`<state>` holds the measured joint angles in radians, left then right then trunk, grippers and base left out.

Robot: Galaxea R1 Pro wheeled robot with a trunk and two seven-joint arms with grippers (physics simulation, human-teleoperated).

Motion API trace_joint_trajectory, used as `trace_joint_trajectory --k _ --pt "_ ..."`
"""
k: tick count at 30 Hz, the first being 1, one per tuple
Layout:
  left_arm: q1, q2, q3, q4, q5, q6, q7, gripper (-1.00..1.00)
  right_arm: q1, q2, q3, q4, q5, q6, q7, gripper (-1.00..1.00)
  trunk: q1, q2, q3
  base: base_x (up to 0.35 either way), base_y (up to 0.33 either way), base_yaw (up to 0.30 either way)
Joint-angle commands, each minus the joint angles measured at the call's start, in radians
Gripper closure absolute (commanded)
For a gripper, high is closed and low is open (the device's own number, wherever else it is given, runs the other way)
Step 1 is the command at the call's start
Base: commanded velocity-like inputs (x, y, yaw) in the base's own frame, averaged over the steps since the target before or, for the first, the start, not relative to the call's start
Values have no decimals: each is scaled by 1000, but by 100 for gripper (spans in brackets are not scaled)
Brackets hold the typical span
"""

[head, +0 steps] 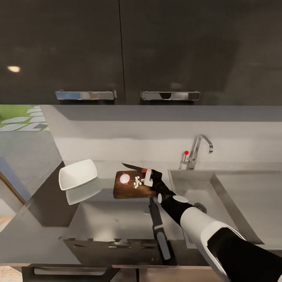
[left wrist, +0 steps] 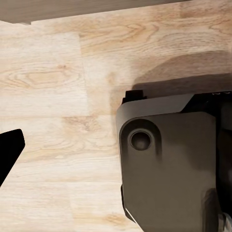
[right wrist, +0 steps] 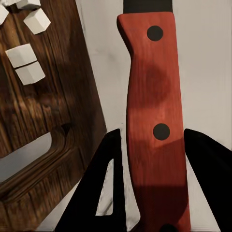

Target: In the kitchen, take the Vidalia onion out of the sink, dice it on the chopping board with the paring knife, put the diced onion into the bowl on the countertop, then place both the paring knife and the chopping board into the sink.

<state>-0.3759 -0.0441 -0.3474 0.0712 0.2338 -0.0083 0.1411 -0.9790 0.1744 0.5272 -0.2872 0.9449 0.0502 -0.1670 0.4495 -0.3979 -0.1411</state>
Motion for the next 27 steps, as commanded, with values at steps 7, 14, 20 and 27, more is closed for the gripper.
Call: trace_joint_trajectory --k 7,14,20,27 --pt "-1 -2 -8 2 9 -1 2 -100 -1 0 29 17 14 5 -4 100 1 -2 -2 0 0 0" --pt "-1 -4 -9 2 9 -1 1 -100 -1 0 58 17 14 5 -5 100 1 -2 -2 0 72 0" --pt "-1 -5 -8 2 9 -1 1 -100 -1 0 59 21 14 5 -4 100 1 -2 -2 0 123 0" --pt "-1 -4 -8 2 9 -1 1 -100 -1 0 59 46 14 5 -3 100 1 -2 -2 0 3 0"
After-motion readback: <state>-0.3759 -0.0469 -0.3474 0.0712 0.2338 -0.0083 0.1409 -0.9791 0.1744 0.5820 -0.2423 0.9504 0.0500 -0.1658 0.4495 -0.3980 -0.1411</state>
